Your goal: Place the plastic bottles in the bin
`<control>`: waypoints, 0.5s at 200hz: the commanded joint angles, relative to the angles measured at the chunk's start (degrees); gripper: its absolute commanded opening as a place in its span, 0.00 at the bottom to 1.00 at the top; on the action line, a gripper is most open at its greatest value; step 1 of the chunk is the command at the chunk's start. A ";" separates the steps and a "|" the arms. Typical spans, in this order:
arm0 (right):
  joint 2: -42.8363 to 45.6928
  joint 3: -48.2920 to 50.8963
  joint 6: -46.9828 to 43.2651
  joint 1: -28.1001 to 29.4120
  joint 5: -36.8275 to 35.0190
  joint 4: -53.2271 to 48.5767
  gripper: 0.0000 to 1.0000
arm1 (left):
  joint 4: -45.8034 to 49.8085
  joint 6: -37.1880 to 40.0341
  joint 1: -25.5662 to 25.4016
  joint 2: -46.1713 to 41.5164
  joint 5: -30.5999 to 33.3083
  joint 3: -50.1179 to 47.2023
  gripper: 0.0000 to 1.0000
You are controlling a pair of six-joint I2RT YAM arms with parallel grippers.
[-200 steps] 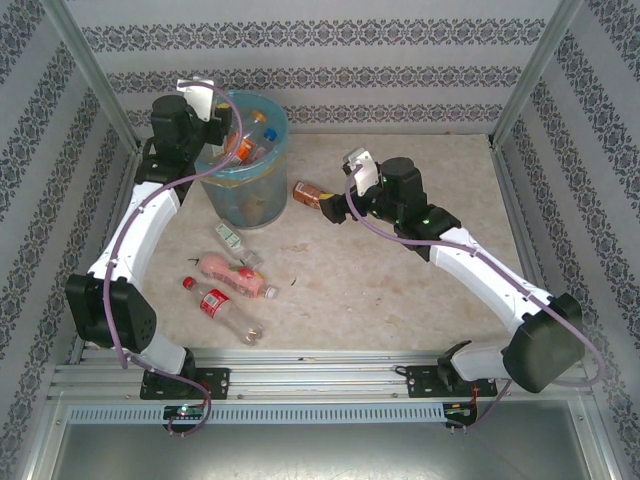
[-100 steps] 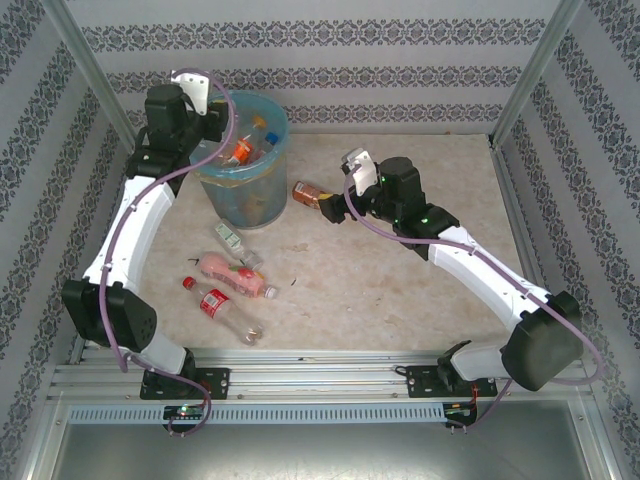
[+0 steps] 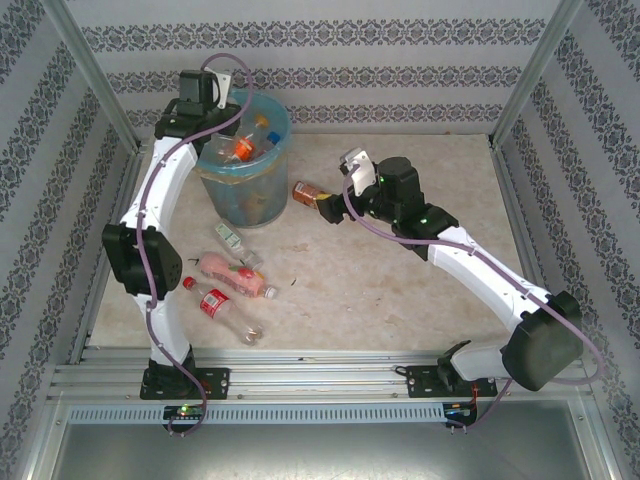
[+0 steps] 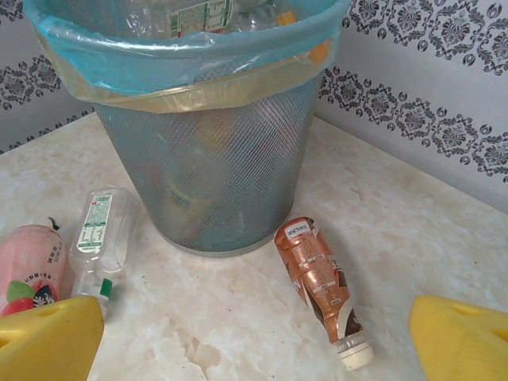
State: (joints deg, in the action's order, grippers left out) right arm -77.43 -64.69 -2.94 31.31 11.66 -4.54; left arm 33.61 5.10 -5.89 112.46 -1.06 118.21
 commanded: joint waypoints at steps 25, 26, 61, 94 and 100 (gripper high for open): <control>0.27 -1.05 -0.15 0.53 0.17 -0.63 0.98 | 13.30 6.40 -0.34 -0.42 12.56 -1.54 0.43; 0.27 -1.01 -0.14 0.52 0.19 -0.64 0.98 | 13.27 6.49 -0.30 -0.50 12.74 -1.61 0.42; -0.35 -1.82 -0.04 0.58 1.05 -0.56 0.98 | 9.63 8.78 -0.29 -2.90 19.62 -1.86 0.42; -0.16 -2.06 0.12 0.84 1.00 -0.64 0.98 | 8.41 9.71 -0.30 -3.09 21.64 0.35 0.45; -0.07 -2.03 0.07 0.81 0.87 -0.76 0.98 | 8.81 9.36 -0.30 -3.14 21.16 0.86 0.45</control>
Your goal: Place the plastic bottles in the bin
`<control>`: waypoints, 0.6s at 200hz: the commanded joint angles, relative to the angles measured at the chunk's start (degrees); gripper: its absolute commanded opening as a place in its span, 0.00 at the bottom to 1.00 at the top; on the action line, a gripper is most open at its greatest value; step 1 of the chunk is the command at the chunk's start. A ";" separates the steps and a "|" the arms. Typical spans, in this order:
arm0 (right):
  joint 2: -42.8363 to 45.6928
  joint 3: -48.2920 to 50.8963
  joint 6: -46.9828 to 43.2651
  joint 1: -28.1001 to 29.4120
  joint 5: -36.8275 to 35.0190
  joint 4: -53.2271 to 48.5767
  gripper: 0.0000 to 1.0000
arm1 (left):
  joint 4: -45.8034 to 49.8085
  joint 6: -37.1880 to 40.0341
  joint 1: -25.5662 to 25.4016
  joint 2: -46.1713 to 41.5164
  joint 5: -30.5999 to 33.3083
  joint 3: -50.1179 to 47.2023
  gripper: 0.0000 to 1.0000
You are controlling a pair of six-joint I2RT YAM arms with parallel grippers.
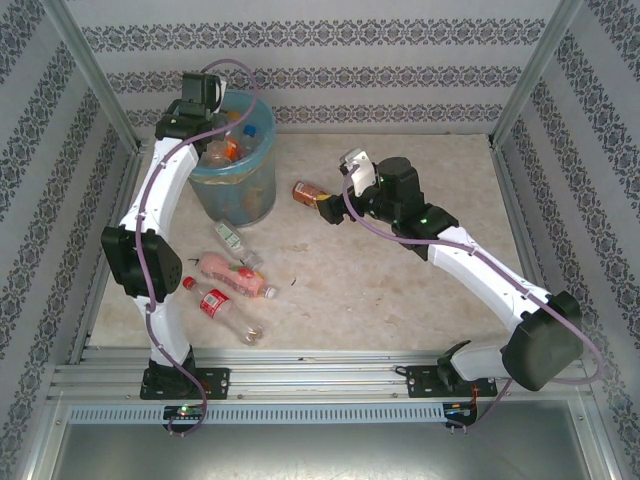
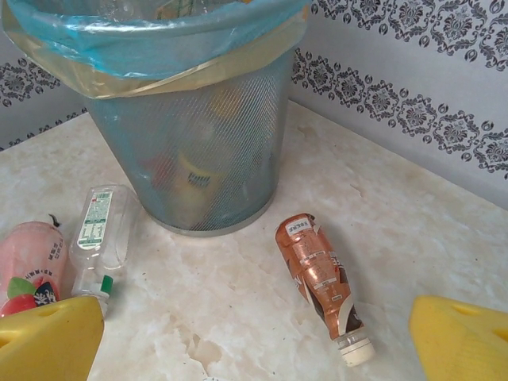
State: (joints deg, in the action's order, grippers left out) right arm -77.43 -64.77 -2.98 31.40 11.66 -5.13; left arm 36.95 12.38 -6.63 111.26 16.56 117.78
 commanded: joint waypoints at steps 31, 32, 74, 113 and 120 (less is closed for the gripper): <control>0.65 -1.23 0.13 0.86 0.47 -0.30 0.98 | 10.07 -2.97 0.55 -2.18 -4.43 4.20 0.56; 0.68 -1.19 0.15 0.86 0.43 -0.31 0.98 | 10.20 -3.10 0.52 -2.14 -4.65 4.29 0.56; 1.05 -0.88 0.07 0.90 0.20 -0.42 0.98 | 12.40 -12.38 2.61 -2.21 -10.56 4.06 0.76; 1.88 -0.23 0.35 1.03 0.24 -0.39 0.98 | 3.56 -23.47 5.97 -7.26 -20.22 -5.85 0.80; 2.00 0.03 0.35 1.01 0.29 -0.33 0.98 | 2.12 -25.41 6.68 -7.68 -22.80 -7.12 0.80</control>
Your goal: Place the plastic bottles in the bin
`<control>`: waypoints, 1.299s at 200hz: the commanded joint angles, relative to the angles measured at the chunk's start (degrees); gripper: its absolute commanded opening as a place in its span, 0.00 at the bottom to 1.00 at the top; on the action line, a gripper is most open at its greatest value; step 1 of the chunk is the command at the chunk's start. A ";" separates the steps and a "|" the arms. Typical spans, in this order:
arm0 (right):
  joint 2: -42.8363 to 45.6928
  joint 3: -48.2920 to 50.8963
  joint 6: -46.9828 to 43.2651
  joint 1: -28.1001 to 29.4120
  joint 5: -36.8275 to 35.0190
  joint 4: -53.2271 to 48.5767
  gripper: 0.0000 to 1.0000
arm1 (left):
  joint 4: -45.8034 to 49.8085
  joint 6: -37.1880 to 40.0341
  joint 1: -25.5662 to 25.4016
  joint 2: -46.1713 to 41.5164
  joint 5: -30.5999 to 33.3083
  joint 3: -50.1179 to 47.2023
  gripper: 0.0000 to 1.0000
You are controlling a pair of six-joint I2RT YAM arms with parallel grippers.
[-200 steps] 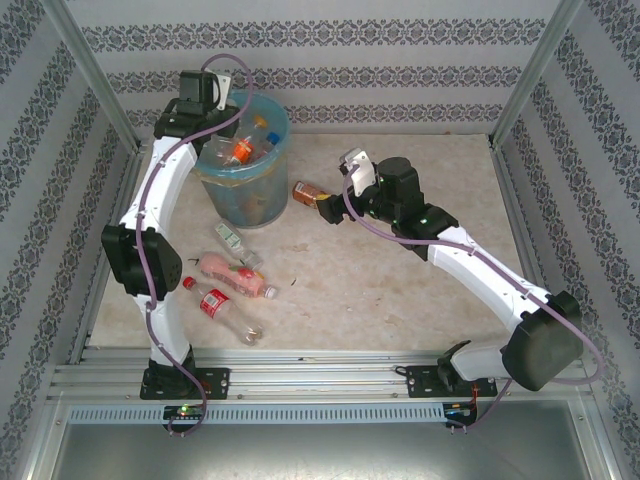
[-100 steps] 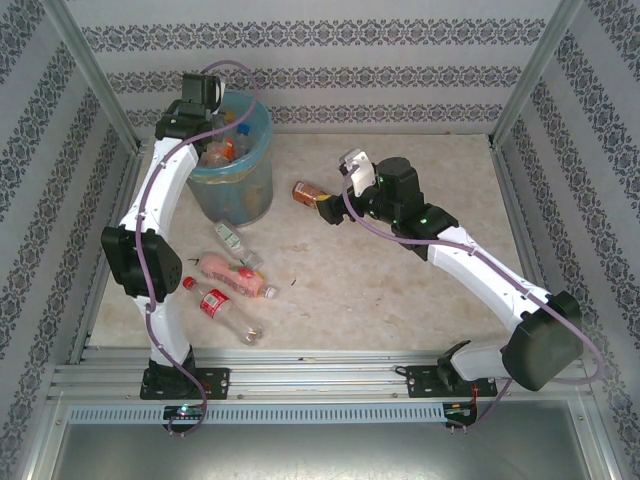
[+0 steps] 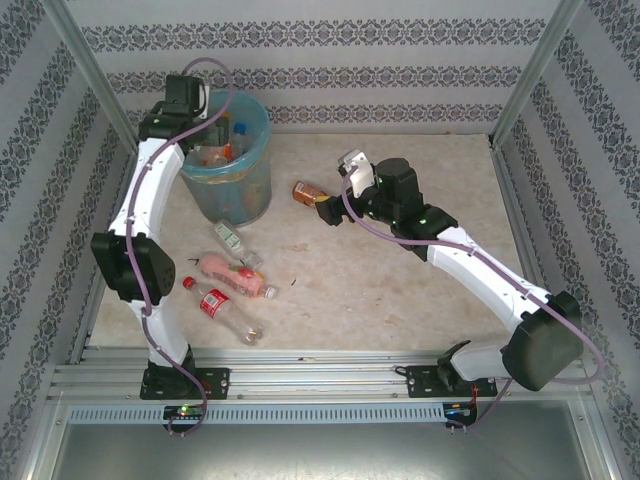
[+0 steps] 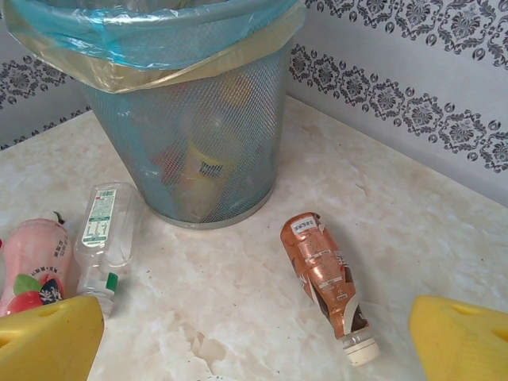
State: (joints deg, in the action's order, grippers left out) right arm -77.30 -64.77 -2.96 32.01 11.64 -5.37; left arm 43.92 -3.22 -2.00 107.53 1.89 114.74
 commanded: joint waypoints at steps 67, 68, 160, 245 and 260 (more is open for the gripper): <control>3.55 0.96 0.47 0.62 -0.22 -0.52 0.98 | -5.25 -12.94 2.75 -1.17 -31.06 -1.38 0.70; 3.55 1.01 0.48 0.61 -0.22 -0.48 0.98 | -5.25 -12.90 2.73 -1.18 -31.33 -1.37 0.69; 3.73 0.56 1.13 1.43 -0.32 -0.86 0.98 | -6.13 -10.43 2.04 -5.41 -39.87 -4.82 0.70; 4.58 -0.35 2.48 1.83 -1.63 -3.86 0.98 | -4.85 -9.98 1.59 1.13 -36.18 -3.82 0.68; 4.86 -0.38 2.68 2.00 -1.86 -4.13 0.98 | -2.99 -8.88 0.91 2.61 -36.88 -2.06 0.68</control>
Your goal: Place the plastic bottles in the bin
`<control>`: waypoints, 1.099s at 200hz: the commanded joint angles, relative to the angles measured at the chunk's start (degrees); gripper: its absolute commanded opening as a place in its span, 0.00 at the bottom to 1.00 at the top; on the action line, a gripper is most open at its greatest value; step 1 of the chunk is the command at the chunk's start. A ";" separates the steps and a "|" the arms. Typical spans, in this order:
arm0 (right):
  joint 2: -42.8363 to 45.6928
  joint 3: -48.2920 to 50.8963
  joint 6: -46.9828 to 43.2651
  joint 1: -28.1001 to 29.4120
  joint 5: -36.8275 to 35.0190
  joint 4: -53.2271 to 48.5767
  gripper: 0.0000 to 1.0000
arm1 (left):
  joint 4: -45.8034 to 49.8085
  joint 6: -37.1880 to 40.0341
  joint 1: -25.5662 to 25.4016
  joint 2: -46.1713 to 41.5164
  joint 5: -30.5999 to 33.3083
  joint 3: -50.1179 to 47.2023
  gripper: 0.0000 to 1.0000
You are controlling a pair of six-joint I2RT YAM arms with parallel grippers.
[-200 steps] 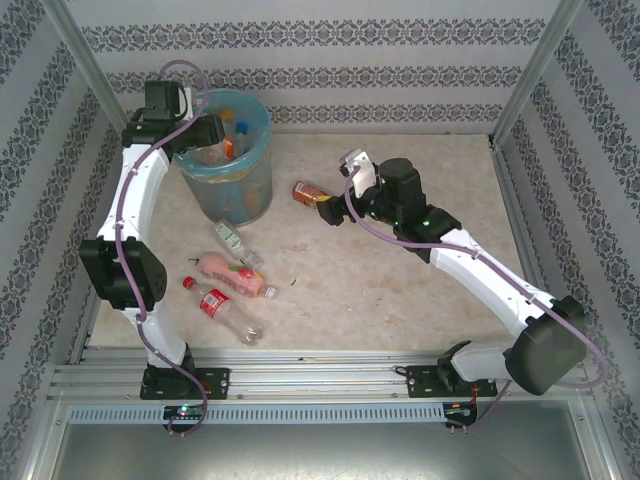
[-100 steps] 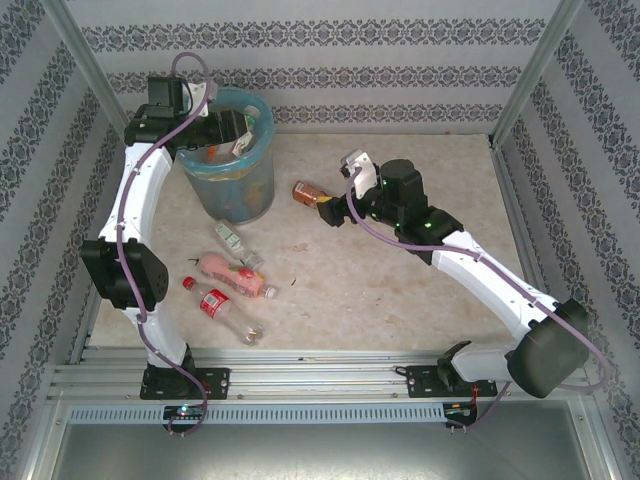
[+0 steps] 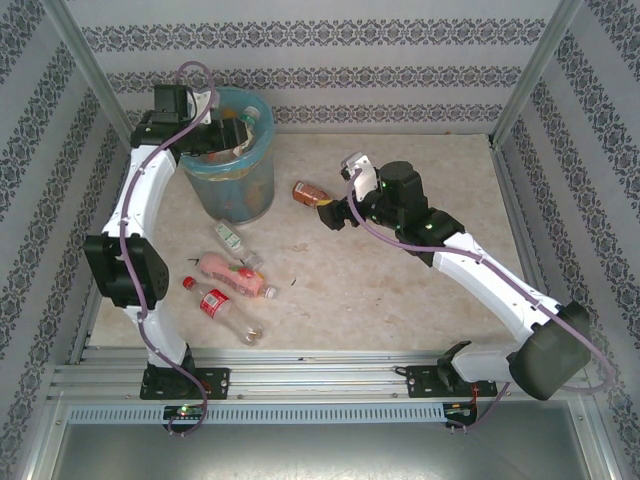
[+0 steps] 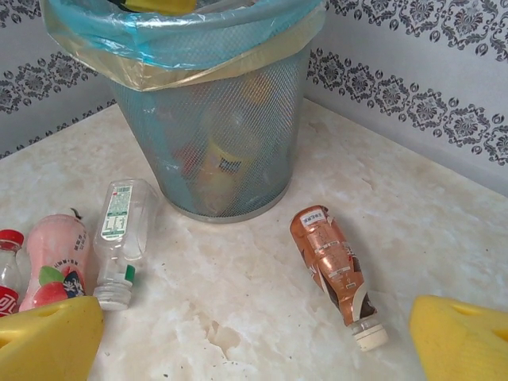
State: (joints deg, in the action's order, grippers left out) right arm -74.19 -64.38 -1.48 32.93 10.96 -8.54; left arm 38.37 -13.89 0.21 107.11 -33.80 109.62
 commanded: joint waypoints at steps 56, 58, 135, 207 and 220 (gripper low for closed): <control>2.56 -1.37 1.82 1.79 -2.57 -2.01 0.98 | 4.96 2.06 -2.14 6.16 -4.90 7.11 0.68; 2.61 -1.50 1.83 1.83 -2.64 -2.10 0.98 | 4.96 1.92 -2.14 6.24 -5.01 7.17 0.68; 2.78 -3.02 3.04 2.69 -3.97 -4.56 0.98 | 0.74 -2.72 -4.24 5.75 -11.12 7.71 0.69; -10.25 -11.60 1.40 -4.14 2.71 -11.52 0.96 | -7.99 -3.09 -4.48 -6.84 2.16 3.70 0.74; -15.05 -13.88 1.32 -6.82 6.87 -11.52 0.94 | -9.10 -2.26 -4.73 -10.19 5.20 1.53 0.74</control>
State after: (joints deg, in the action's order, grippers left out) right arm -82.15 -74.39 0.25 30.85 10.02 -17.02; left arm 35.92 -15.77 -3.77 105.51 -34.52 113.32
